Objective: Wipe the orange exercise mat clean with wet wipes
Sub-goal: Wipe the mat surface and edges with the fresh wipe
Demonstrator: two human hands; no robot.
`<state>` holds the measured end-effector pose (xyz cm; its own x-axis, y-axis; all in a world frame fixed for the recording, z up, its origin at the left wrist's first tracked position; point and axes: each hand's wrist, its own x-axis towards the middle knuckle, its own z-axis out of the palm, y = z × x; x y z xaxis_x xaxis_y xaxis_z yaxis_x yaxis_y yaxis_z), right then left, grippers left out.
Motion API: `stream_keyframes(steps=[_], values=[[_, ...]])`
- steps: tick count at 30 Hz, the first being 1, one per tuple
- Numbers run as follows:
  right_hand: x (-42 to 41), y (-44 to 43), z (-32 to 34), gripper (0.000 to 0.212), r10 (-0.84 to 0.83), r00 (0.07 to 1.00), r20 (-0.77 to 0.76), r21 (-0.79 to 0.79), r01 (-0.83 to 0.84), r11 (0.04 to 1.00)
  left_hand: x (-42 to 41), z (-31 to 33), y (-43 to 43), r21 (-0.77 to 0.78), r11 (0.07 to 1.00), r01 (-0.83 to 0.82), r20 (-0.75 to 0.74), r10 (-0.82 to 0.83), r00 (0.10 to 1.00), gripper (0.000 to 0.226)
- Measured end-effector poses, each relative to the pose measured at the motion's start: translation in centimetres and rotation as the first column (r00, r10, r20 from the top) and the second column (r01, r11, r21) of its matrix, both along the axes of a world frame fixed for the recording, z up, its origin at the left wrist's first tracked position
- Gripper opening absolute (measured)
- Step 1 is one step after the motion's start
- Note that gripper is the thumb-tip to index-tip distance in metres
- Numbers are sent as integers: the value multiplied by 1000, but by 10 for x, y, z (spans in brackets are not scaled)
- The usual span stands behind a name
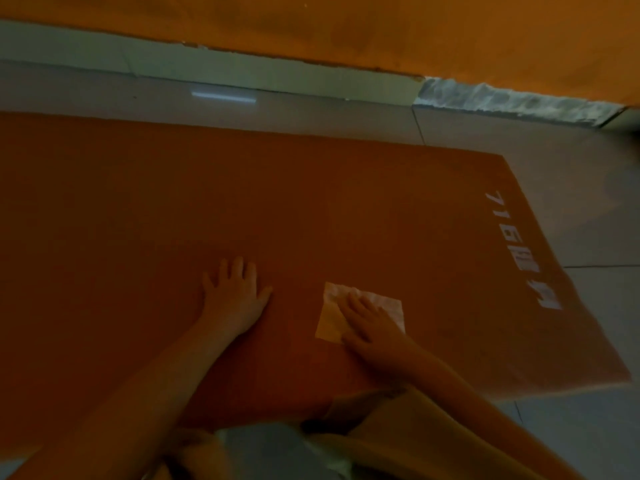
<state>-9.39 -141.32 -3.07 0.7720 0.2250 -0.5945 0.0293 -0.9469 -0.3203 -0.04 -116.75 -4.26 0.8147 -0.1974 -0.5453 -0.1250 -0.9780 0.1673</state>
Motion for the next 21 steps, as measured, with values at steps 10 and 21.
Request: stream_keyframes(steps=[10, 21], values=[[-11, -47, -8, 59, -128, 990, 57, -45, 130, 990, -7, -17, -40, 24, 993, 112, 90, -114, 989, 64], [-48, -71, -1, 78, -85, 996, 26, -21, 86, 996, -17, -23, -45, -35, 978, 205, 267, -188, 945, 50]])
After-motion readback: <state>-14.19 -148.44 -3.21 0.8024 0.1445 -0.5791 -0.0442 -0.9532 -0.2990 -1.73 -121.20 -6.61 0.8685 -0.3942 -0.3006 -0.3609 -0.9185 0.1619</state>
